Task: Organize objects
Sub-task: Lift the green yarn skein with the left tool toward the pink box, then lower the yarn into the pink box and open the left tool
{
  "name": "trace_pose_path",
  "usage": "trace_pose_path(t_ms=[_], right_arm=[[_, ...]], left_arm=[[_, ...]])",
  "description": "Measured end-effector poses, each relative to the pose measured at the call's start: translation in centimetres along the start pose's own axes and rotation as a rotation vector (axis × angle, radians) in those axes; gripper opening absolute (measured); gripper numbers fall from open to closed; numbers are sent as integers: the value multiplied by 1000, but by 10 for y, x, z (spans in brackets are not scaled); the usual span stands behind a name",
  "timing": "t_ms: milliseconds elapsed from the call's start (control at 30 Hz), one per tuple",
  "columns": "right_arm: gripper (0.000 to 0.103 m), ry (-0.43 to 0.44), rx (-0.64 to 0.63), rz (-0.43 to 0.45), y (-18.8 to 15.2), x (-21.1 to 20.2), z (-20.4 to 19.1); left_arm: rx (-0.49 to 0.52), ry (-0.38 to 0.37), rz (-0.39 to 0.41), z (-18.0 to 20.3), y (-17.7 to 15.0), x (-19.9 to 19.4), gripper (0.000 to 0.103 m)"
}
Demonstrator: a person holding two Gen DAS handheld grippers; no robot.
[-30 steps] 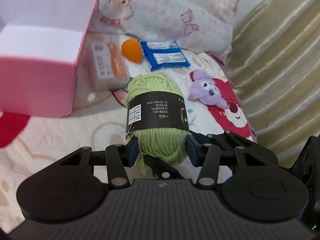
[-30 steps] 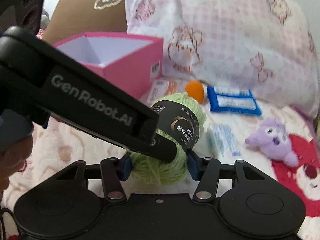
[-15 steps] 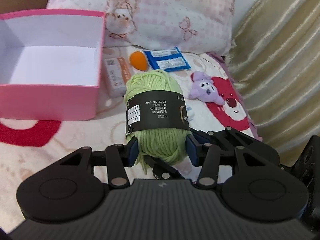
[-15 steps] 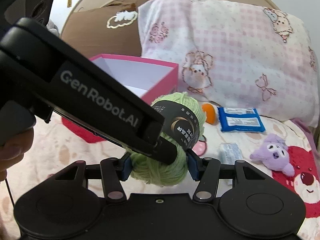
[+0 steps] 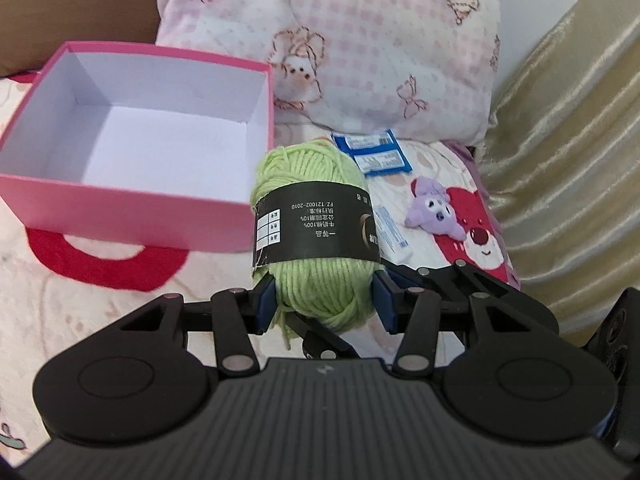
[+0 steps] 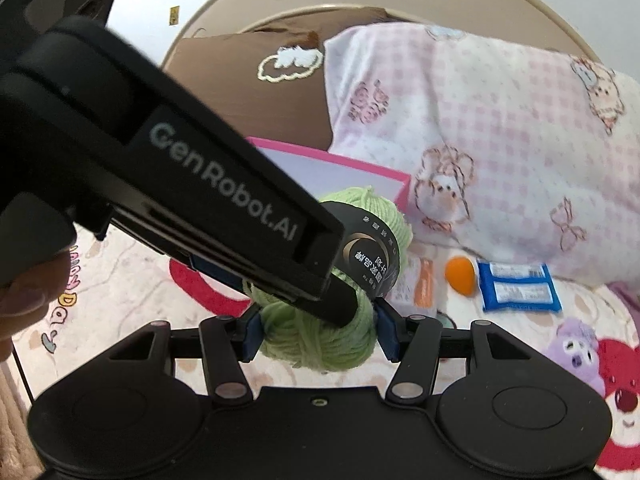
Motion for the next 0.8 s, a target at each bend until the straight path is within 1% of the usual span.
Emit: trace_pose_path(t_ms=[100, 200, 267, 333, 500, 600, 700, 800], right_arm=[[60, 21, 25, 22, 15, 5, -3], [60, 61, 78, 47, 28, 12, -7], [60, 80, 107, 37, 34, 18, -10], [60, 104, 127, 13, 43, 21, -13], [60, 161, 78, -19, 71, 31, -24], [61, 218, 61, -66, 84, 40, -30], [61, 278, 31, -160, 95, 51, -30], [61, 304, -11, -220, 106, 62, -35]], left_arm=[[-16, 10, 22, -6, 15, -7, 48], [43, 51, 41, -9, 28, -15, 48], [66, 84, 41, -13, 35, -18, 48], [57, 101, 48, -17, 43, -23, 48], [17, 93, 100, -29, 65, -41, 48], [-22, 97, 93, -41, 78, -47, 48], [-122, 47, 44, -54, 88, -46, 48], [-177, 28, 24, -65, 96, -44, 48]])
Point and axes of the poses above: each gripper's, at about its wrist camera, not at the fingertips, and x roughly the way its jaws point, z to its right, y to its top, the point moved 9 cm from there along x, roughly the way its jaws point, and after that the axes turned 15 degrees about z, right-handed, at the moved point
